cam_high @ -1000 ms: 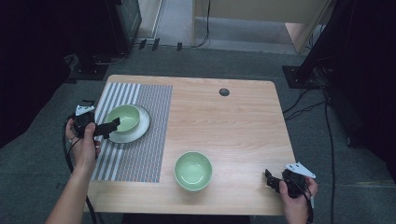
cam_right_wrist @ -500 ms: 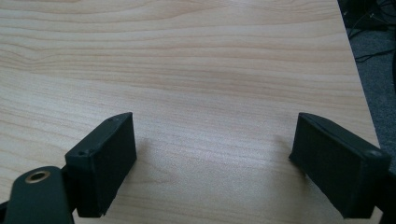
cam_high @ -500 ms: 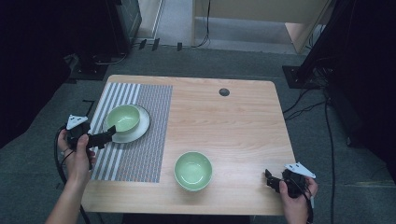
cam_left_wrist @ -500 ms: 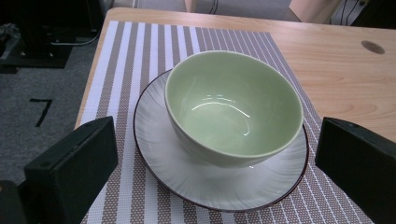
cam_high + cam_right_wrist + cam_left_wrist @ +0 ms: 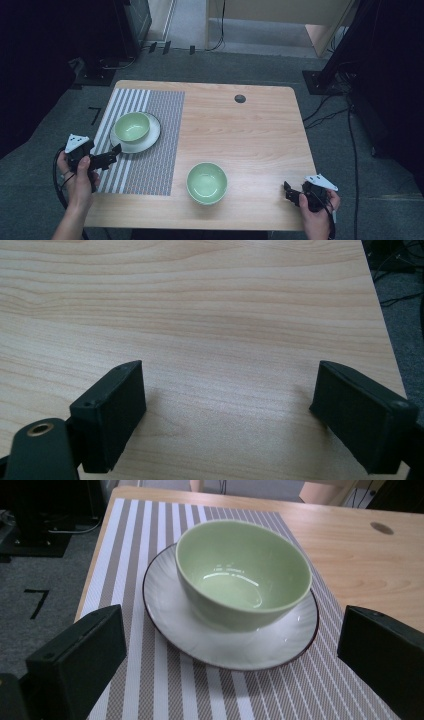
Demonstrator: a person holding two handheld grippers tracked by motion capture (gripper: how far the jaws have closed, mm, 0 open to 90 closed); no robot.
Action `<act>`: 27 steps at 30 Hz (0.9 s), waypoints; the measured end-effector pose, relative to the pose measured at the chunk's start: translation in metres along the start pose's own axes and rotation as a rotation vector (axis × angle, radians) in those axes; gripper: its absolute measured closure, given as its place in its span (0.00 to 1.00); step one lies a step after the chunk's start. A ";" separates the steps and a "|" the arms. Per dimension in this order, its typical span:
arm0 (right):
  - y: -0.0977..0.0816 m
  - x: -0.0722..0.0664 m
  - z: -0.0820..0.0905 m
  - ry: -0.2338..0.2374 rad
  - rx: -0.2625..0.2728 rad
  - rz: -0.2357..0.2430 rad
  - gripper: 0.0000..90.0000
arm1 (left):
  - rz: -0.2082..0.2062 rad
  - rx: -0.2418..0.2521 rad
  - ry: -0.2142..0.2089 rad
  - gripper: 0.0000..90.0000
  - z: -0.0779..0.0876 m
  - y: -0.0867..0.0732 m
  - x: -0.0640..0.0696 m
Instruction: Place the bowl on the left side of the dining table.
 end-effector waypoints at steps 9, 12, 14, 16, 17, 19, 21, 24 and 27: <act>0.000 0.000 0.000 0.000 -0.001 0.001 0.15 | 0.009 0.000 0.003 0.00 0.004 -0.019 -0.006; 0.000 0.000 0.000 0.000 -0.001 0.001 0.15 | 0.015 -0.014 -0.003 0.00 0.004 -0.027 -0.007; 0.000 0.000 0.000 -0.001 -0.001 0.001 0.15 | 0.017 -0.019 -0.009 0.00 0.005 -0.032 -0.007; 0.000 0.000 0.000 -0.001 -0.001 0.001 0.15 | 0.012 -0.022 -0.008 0.00 0.006 -0.036 -0.007; 0.000 0.000 0.000 -0.001 -0.001 0.002 0.15 | 0.011 -0.023 -0.008 0.00 0.007 -0.038 -0.008; 0.000 0.000 0.000 -0.001 -0.001 0.001 0.15 | 0.012 -0.022 -0.002 0.00 0.009 -0.042 -0.011; 0.000 0.000 0.000 -0.001 -0.001 0.001 0.15 | 0.013 -0.022 0.001 0.00 0.011 -0.045 -0.013; 0.000 0.000 0.000 0.000 0.000 0.002 0.15 | 0.008 -0.032 0.015 0.00 0.012 -0.051 -0.017; 0.000 0.000 0.000 -0.001 -0.001 0.001 0.15 | 0.014 -0.042 0.021 0.00 0.013 -0.058 -0.023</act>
Point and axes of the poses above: each handheld gripper's, and its own axes: z roughly backward along the jaws, y roughly out of its top, x roughly to its right, the point moved 8 cm from there along -z, roughly forward along the jaws, and after that the axes turned 2 degrees about -z, right-handed, at the moved point
